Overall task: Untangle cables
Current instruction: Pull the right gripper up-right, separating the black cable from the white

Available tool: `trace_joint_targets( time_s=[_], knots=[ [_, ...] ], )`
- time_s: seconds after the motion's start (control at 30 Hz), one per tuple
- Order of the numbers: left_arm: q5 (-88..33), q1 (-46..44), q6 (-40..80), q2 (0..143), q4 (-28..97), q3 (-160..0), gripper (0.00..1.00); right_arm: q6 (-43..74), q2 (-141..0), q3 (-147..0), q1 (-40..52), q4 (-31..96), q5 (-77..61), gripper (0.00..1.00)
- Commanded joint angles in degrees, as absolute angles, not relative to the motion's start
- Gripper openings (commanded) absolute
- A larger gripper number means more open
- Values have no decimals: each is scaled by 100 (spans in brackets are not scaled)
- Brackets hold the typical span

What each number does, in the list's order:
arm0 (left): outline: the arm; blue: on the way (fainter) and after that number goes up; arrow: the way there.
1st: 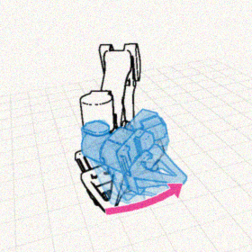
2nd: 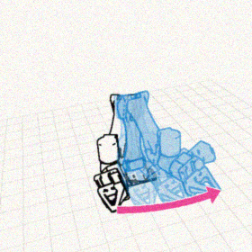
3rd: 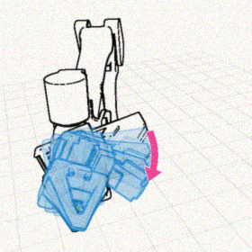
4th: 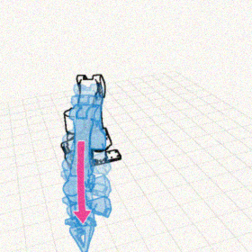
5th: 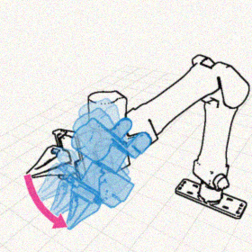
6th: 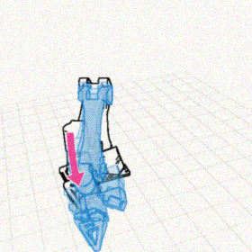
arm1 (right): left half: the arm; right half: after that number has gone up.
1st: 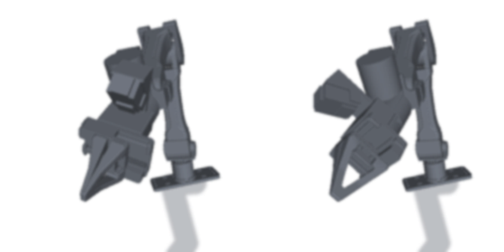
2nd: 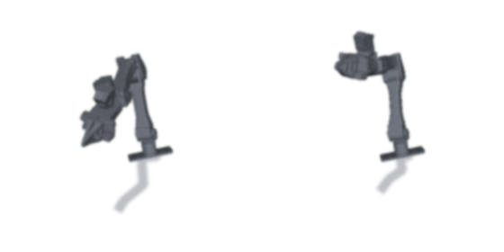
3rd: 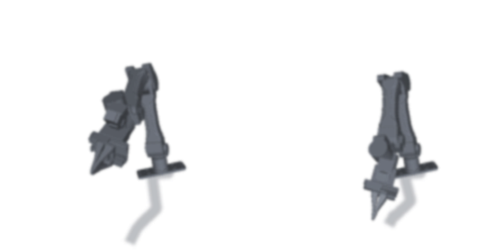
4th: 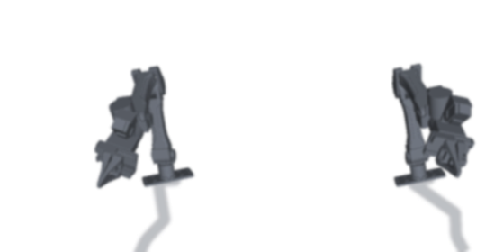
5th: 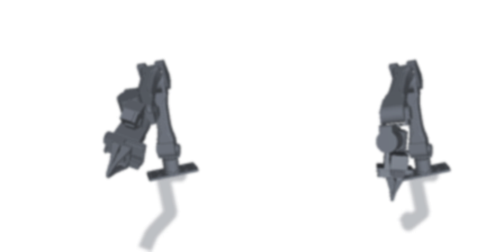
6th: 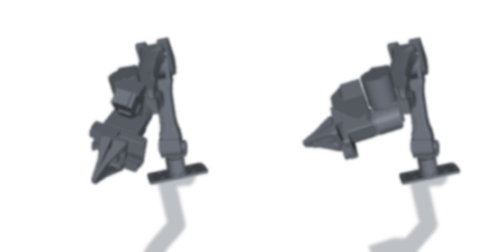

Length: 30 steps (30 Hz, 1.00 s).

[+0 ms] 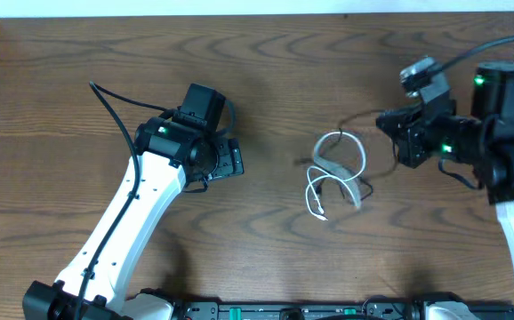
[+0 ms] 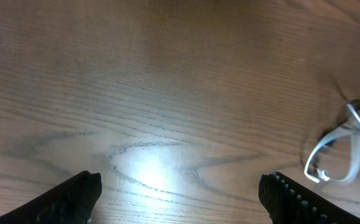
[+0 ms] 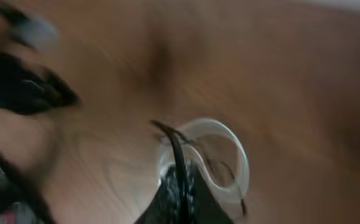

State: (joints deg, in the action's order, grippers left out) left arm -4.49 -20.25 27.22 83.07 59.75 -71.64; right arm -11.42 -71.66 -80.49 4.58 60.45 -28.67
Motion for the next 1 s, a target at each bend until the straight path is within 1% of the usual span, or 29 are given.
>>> trace_joint_targets(
  time_s=[0.0, 0.07, 0.13, 0.23, 0.37, 0.53, 0.67, 0.7, 0.8, 0.97],
  knots=[
    [-375, -1990, 2753, 8326, 5990, -7140, 86, -1299, -7435, -8082, 454, 6278, -679, 1],
    [-375, -1990, 2753, 8326, 5992, -7140, 86, -779, -7513, -8084, 454, 6189, 416, 1],
    [-375, -1990, 2753, 8326, 5992, -7140, 86, -580, -7505, -8084, 454, 5937, 1116, 1],
    [-375, -1990, 2753, 8326, 5994, -7140, 85, -582, -7356, -8086, 456, 5290, 1319, 1],
    [-377, -1990, 2753, 8326, 5994, -7140, 86, -578, -6980, -8086, 458, 4215, 902, 1],
    [-377, -1990, 2753, 8326, 5994, -7140, 86, -255, -6289, -8086, 458, 2571, -1, 1],
    [-377, -1990, 2753, 8326, 5992, -7140, 86, -215, -5878, -8086, 458, 1549, -637, 1],
    [-377, -1990, 2753, 8326, 5992, -7140, 86, -215, -5747, -8086, 458, 1133, -1004, 1],
    [-377, -1990, 2753, 8326, 5990, -7140, 86, -217, -5596, -8086, 458, 775, -1522, 1],
    [-377, -1990, 2753, 8326, 5990, -7140, 86, -222, -5544, -8084, 454, 851, -1411, 1]
  ],
)
